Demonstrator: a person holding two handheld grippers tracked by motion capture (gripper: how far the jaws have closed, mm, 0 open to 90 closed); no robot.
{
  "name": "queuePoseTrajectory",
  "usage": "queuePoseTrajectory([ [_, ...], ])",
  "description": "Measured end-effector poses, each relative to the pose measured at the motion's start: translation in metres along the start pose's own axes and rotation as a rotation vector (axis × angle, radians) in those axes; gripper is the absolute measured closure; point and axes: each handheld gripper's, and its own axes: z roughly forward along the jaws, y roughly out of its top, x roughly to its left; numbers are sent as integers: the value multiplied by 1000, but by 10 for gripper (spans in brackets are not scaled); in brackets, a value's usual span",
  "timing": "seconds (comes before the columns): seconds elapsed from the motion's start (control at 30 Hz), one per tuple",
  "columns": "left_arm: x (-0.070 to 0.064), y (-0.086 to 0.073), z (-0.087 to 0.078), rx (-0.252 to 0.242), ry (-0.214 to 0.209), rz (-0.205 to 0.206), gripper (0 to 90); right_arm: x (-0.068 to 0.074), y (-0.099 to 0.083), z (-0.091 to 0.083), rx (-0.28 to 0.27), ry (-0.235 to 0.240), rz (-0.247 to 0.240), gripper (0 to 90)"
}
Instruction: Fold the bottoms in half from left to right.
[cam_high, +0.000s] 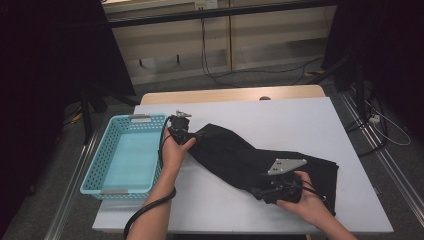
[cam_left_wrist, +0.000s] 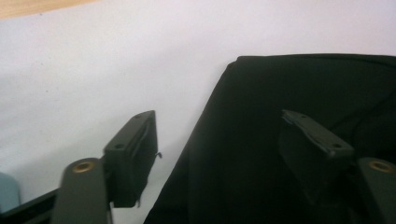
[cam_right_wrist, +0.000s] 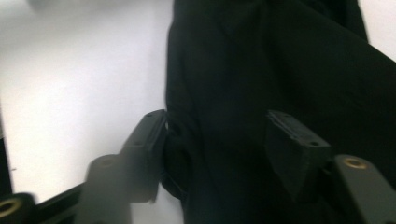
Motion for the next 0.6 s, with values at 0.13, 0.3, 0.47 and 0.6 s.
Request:
queuePoseTrajectory([
  [0.13, 3, -2, 10, 7, 25, 7, 265, -2, -1, -2, -2, -20, 1, 350],
  [0.3, 12, -5, 18, 22, 8, -38, 333, -8, -4, -8, -10, -51, 8, 338],
  [0.47, 11, 0, 18, 57, -24, -30, 443, -15, -8, -11, -11, -65, 44, 338],
  [0.6, 8, 4, 17, 94, -56, -46, 597, -16, -8, -11, -9, -71, 45, 339],
])
